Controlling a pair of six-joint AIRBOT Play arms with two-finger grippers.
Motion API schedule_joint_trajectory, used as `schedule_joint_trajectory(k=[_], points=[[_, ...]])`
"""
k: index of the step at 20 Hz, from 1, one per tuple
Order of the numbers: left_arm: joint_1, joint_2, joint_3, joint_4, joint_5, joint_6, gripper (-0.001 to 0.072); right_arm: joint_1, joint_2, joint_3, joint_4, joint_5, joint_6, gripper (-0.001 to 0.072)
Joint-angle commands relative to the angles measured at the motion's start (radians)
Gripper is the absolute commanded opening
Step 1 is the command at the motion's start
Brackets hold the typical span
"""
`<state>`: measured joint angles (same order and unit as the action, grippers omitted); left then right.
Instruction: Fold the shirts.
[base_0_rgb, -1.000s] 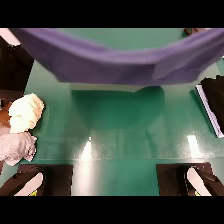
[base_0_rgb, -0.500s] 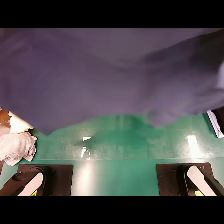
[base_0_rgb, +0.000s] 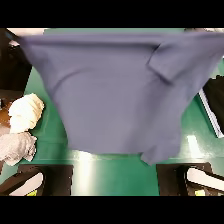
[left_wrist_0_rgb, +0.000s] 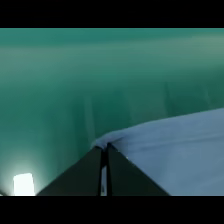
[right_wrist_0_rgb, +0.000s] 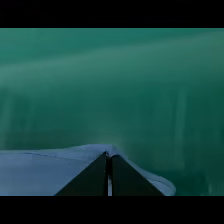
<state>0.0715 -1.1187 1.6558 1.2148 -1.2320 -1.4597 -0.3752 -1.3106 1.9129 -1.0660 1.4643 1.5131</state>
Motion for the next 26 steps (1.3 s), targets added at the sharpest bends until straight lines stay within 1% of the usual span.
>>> schedule_joint_trajectory(k=[1, 2, 5, 9, 12, 14, 16, 18, 23, 26], points=[[0.001, -0.155, -0.087, -0.011, 0.051, 0.037, 0.0024, 0.18, -0.15, -0.054, -0.176, -0.103, 0.006, 0.0015], [0.001, -0.196, -0.087, -0.016, 0.085, 0.057, 0.0024, 0.207, -0.189, -0.054, -0.199, -0.145, 0.006, 0.0015], [0.001, -0.281, -0.087, -0.031, 0.212, 0.08, 0.0024, 0.249, -0.281, -0.054, -0.24, -0.262, 0.006, 0.0015], [0.001, -0.351, -0.087, -0.045, 0.389, 0.081, 0.0024, 0.257, -0.356, -0.054, -0.243, -0.416, 0.006, 0.0015], [0.001, -0.393, -0.087, -0.052, 0.464, 0.081, 0.0024, 0.257, -0.388, -0.054, -0.244, -0.511, 0.005, 0.0015], [0.001, -0.415, -0.087, -0.052, 0.483, 0.082, 0.0024, 0.257, -0.403, -0.054, -0.244, -0.558, 0.004, 0.0015], [0.001, -0.433, -0.087, -0.051, 0.462, 0.091, 0.0024, 0.257, -0.418, -0.054, -0.244, -0.553, 0.004, 0.0015], [0.001, -0.447, -0.088, -0.04, 0.399, 0.108, 0.0024, 0.257, -0.439, -0.054, -0.246, -0.483, 0.004, 0.0015], [0.001, -0.489, -0.093, 0.005, 0.151, 0.11, 0.0024, 0.259, -0.499, -0.055, -0.253, -0.265, -0.003, 0.0015], [0.001, -0.519, -0.095, 0.013, 0.051, 0.109, 0.0025, 0.27, -0.507, -0.064, -0.326, -0.186, -0.003, 0.0015]])
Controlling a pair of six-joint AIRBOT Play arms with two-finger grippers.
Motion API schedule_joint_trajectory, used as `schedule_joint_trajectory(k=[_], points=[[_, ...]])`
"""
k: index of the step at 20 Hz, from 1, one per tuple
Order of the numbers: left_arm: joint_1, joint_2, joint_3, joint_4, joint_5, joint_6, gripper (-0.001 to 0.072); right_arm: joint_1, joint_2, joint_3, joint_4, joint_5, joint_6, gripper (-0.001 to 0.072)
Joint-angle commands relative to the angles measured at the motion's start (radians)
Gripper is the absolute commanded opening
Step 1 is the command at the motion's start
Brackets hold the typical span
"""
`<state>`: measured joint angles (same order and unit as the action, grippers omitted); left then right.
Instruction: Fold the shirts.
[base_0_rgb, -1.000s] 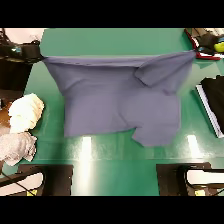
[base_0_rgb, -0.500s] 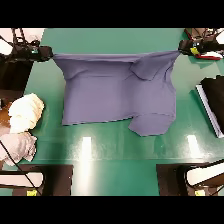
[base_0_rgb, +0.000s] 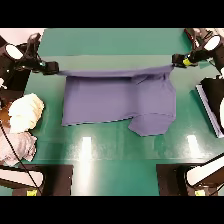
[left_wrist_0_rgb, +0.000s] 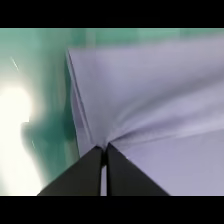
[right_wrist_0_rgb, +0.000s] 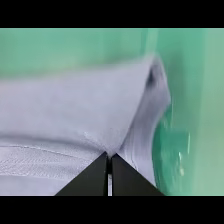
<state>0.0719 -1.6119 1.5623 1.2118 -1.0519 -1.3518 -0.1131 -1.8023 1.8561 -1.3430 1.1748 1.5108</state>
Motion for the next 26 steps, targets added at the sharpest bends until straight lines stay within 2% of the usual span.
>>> schedule_joint_trajectory(k=[1, 6, 7, 8, 9, 13, 15, 19, 22, 26], points=[[0.0, -0.027, -0.014, 0.016, -0.134, -0.003, 0.0024, 0.008, -0.015, -0.018, -0.04, 0.112, 0.0, 0.0015], [0.0, -0.027, -0.074, 0.012, -0.146, -0.031, 0.0027, 0.011, -0.015, -0.094, -0.037, 0.11, 0.0, 0.0033], [0.0, -0.027, -0.074, 0.012, -0.145, -0.048, 0.0183, 0.011, -0.015, -0.095, -0.036, 0.112, 0.0, 0.0199], [0.0, -0.027, -0.072, 0.012, -0.144, -0.065, 0.0433, 0.011, -0.013, -0.094, -0.035, 0.116, 0.0, 0.0382], [0.001, -0.027, -0.072, 0.014, -0.151, -0.087, 0.05, 0.011, -0.006, -0.094, -0.036, 0.13, -0.001, 0.0405], [0.001, -0.002, -0.073, 0.083, -0.284, -0.088, 0.0499, -0.014, 0.053, -0.094, -0.025, 0.237, -0.035, 0.0404], [0.001, 0.062, -0.126, 0.101, -0.301, -0.079, 0.0499, -0.05, 0.09, -0.095, 0.069, 0.332, -0.077, 0.0404], [0.001, 0.26, -0.422, 0.051, -0.199, -0.07, 0.05, -0.129, 0.135, -0.095, 0.255, 0.442, -0.106, 0.0403], [0.001, 0.365, -0.65, -0.002, -0.124, -0.07, 0.05, -0.14, 0.167, -0.095, 0.263, 0.467, -0.106, 0.0403], [0.0, 0.377, -0.795, -0.071, -0.061, -0.063, 0.0499, -0.14, 0.204, -0.095, 0.274, 0.466, -0.106, 0.0403]])
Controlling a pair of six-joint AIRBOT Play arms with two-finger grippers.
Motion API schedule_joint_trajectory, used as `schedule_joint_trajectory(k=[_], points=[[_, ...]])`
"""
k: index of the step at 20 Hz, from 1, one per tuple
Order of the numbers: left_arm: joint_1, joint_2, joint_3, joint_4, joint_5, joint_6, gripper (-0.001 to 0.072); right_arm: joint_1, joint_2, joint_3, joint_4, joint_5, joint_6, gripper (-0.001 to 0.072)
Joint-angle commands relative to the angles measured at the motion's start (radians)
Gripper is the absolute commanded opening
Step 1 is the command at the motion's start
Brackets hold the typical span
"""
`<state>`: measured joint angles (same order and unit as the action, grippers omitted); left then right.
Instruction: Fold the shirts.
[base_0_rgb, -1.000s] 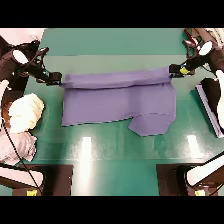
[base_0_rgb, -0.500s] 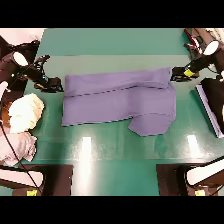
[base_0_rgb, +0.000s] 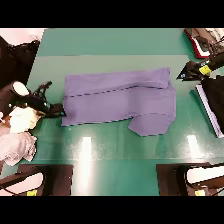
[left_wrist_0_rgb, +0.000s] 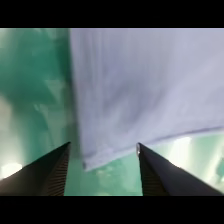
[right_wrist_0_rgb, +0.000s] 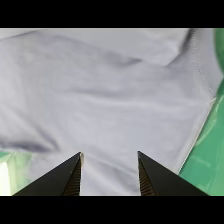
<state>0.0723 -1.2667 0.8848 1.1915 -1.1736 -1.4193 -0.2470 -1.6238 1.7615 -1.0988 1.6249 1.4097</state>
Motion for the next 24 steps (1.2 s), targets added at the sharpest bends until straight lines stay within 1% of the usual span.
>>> schedule_joint_trajectory(k=[1, 6, 7, 8, 9, 10, 11, 13, 14, 16, 20, 22, 24], points=[[0.0, 0.031, -0.131, -0.053, 0.069, 0.004, 0.0499, -0.006, 0.031, 0.0, 0.032, 0.016, -0.005, 0.0403], [0.0, 0.031, -0.133, -0.072, 0.065, 0.003, 0.0498, -0.006, 0.038, 0.0, 0.032, 0.018, -0.005, 0.0403], [0.0, 0.031, -0.133, -0.083, 0.065, 0.003, 0.0497, -0.006, 0.038, 0.0, 0.032, 0.018, -0.005, 0.0382], [0.0, 0.031, -0.133, -0.095, 0.065, 0.003, 0.0441, -0.006, 0.038, 0.0, 0.031, 0.026, -0.005, 0.0381], [0.0, 0.031, -0.133, -0.104, 0.065, 0.006, 0.0143, -0.008, 0.038, 0.0, 0.026, 0.04, -0.005, 0.0381], [0.0, 0.031, -0.133, -0.115, 0.064, 0.011, 0.0024, -0.009, 0.038, -0.002, 0.026, 0.058, -0.005, 0.0381], [0.0, 0.032, -0.133, -0.123, 0.063, 0.013, 0.0025, -0.009, 0.049, -0.023, 0.025, 0.061, -0.005, 0.0381], [0.0, 0.038, -0.129, -0.122, 0.044, 0.019, 0.0024, -0.019, 0.113, -0.153, 0.023, 0.041, -0.006, 0.0381], [0.0, 0.038, -0.122, -0.122, 0.032, 0.037, 0.0024, -0.03, 0.156, -0.248, 0.015, 0.023, -0.006, 0.0381], [0.0, 0.038, -0.109, -0.122, 0.024, 0.04, 0.0024, -0.056, 0.255, -0.464, -0.004, -0.016, -0.006, 0.038], [0.0, 0.047, -0.085, -0.122, 0.042, 0.039, 0.0024, -0.104, 0.443, -0.871, -0.001, -0.186, -0.006, 0.0381], [0.0, 0.079, -0.084, -0.122, 0.064, 0.039, 0.0024, -0.11, 0.504, -1.006, 0.0, -0.265, -0.006, 0.038], [0.0, 0.113, -0.084, -0.121, 0.073, 0.037, 0.0023, -0.11, 0.524, -1.085, 0.009, -0.293, -0.006, 0.038]])
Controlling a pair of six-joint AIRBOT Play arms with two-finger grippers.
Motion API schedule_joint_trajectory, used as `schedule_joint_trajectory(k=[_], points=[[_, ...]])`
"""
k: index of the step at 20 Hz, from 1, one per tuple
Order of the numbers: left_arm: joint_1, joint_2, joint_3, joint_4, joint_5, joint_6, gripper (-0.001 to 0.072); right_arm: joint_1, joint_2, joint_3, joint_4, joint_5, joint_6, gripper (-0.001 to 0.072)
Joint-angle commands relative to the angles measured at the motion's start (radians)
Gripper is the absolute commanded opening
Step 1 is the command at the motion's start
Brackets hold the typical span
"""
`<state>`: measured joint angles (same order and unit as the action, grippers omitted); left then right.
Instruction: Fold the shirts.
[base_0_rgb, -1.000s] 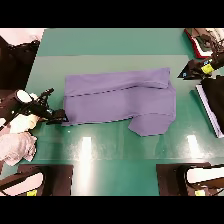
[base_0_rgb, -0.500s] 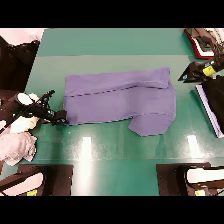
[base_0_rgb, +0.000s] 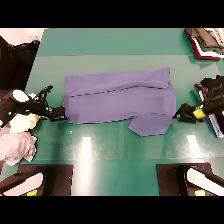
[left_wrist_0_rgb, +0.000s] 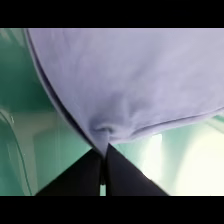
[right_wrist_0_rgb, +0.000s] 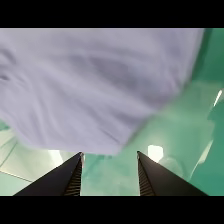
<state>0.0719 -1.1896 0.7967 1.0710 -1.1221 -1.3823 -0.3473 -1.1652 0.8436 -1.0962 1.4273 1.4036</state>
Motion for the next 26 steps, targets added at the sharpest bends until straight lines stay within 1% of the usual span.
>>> schedule_joint_trajectory(k=[1, 4, 8, 9, 11, 16, 20, 21, 22, 23, 24, 26], points=[[0.0, 0.05, 0.005, 0.003, 0.023, 0.0, 0.0023, -0.01, 0.065, -0.195, 0.006, -0.104, 0.0, 0.038], [0.0, 0.073, 0.007, 0.003, 0.021, -0.002, 0.0024, -0.01, 0.065, -0.247, 0.013, -0.16, -0.001, 0.038], [0.0, 0.073, 0.007, 0.002, 0.012, -0.006, 0.0024, -0.01, 0.065, -0.259, 0.105, -0.237, -0.038, 0.0375], [0.0, 0.073, 0.007, 0.001, 0.011, -0.006, 0.0024, -0.01, 0.065, -0.259, 0.111, -0.255, -0.038, 0.0337], [0.0, 0.073, 0.007, 0.0, 0.011, -0.008, 0.0024, -0.01, 0.065, -0.259, 0.111, -0.287, -0.038, 0.0324], [0.0, 0.073, 0.007, -0.002, 0.011, -0.01, 0.0024, -0.01, 0.061, -0.26, 0.111, -0.304, -0.037, 0.0317], [0.0, 0.073, 0.007, -0.002, -0.002, -0.017, 0.0024, -0.01, -0.006, -0.259, 0.111, -0.28, -0.044, 0.0311], [0.0, 0.073, 0.007, -0.002, -0.007, -0.017, 0.0023, -0.01, -0.012, -0.259, 0.111, -0.282, -0.054, 0.0262], [0.0, 0.073, 0.007, -0.002, -0.013, -0.017, 0.0024, -0.01, -0.006, -0.259, 0.11, -0.283, -0.074, 0.0116], [0.0, 0.073, 0.007, -0.001, -0.019, -0.017, 0.0024, -0.01, 0.012, -0.259, 0.105, -0.286, -0.088, 0.005], [0.0, 0.073, 0.009, -0.001, -0.027, -0.017, 0.0024, -0.01, 0.04, -0.259, 0.098, -0.289, -0.088, 0.002], [0.0, 0.082, 0.013, 0.003, -0.047, -0.016, 0.0023, -0.01, 0.113, -0.236, 0.043, -0.264, -0.086, 0.0019]])
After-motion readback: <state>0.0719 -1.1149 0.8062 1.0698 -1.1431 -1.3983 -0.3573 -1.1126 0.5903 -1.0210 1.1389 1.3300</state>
